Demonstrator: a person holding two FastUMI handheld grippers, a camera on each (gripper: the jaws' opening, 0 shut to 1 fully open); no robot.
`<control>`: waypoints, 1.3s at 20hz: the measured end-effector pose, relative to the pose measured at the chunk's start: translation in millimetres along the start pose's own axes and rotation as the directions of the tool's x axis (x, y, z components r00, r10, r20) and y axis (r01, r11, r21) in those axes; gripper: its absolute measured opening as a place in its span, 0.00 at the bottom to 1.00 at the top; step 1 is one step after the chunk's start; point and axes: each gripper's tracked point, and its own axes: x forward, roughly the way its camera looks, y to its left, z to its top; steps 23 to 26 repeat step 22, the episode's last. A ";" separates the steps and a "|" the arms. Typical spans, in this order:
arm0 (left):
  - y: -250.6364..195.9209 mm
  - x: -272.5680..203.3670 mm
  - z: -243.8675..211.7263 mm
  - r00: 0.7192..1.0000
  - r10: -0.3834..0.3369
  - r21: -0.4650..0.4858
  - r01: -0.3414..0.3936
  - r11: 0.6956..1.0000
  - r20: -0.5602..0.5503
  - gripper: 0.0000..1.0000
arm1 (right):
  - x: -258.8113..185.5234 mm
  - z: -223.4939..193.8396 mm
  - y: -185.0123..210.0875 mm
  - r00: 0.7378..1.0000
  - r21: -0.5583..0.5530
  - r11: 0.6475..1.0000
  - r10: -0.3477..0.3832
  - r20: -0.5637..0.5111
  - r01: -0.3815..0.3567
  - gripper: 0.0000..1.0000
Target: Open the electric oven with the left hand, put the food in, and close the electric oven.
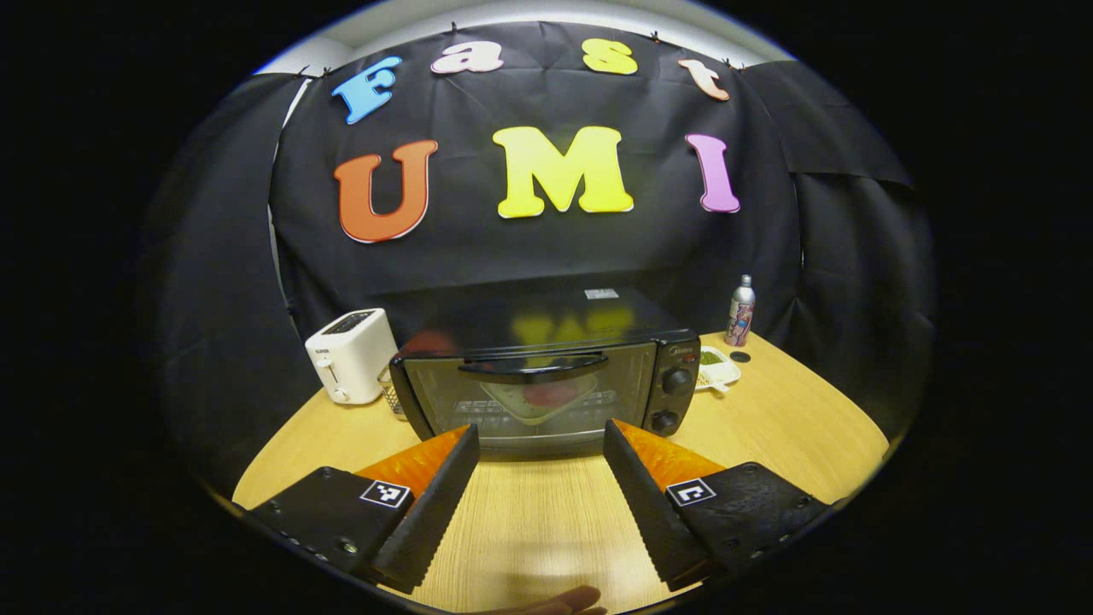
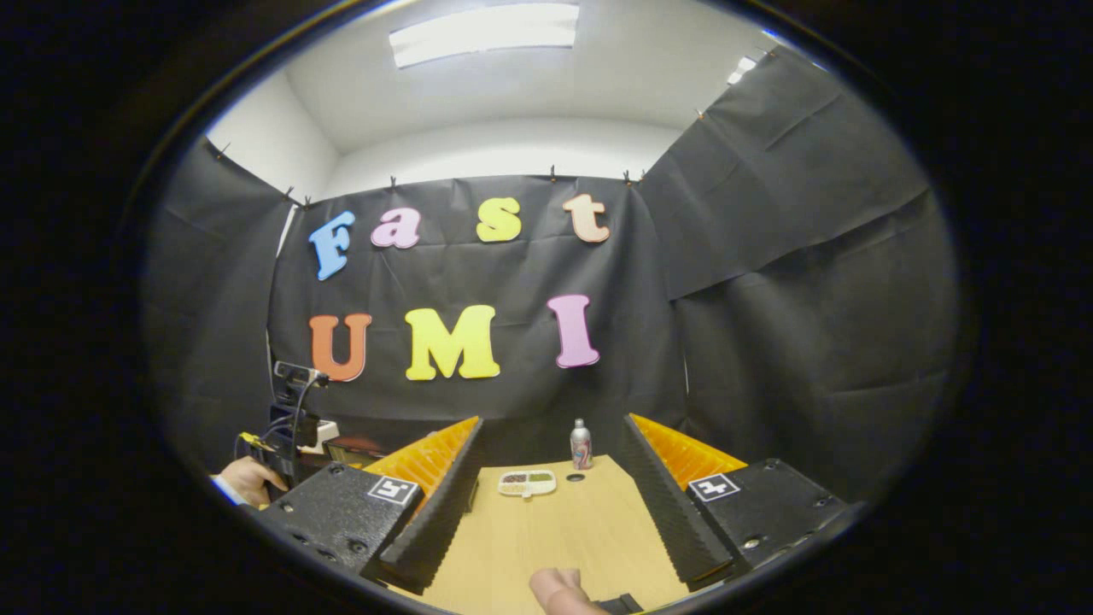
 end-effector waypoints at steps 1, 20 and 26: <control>-1.0 -12.2 9.0 1.000 0.000 0.004 -0.001 1.000 0.027 0.93 | 0.9 0.4 0.2 1.000 0.001 1.000 -0.003 -0.002 0.003 0.94; 27.3 -257.6 44.1 0.929 0.037 -0.146 0.019 0.989 0.369 0.94 | -3.3 -13.4 26.3 0.996 0.050 0.997 0.056 -0.070 -0.052 0.96; 28.3 -260.2 39.3 0.933 0.024 -0.142 0.029 0.989 0.360 0.94 | -5.1 -12.6 31.8 0.995 0.055 0.997 0.066 -0.070 -0.062 0.96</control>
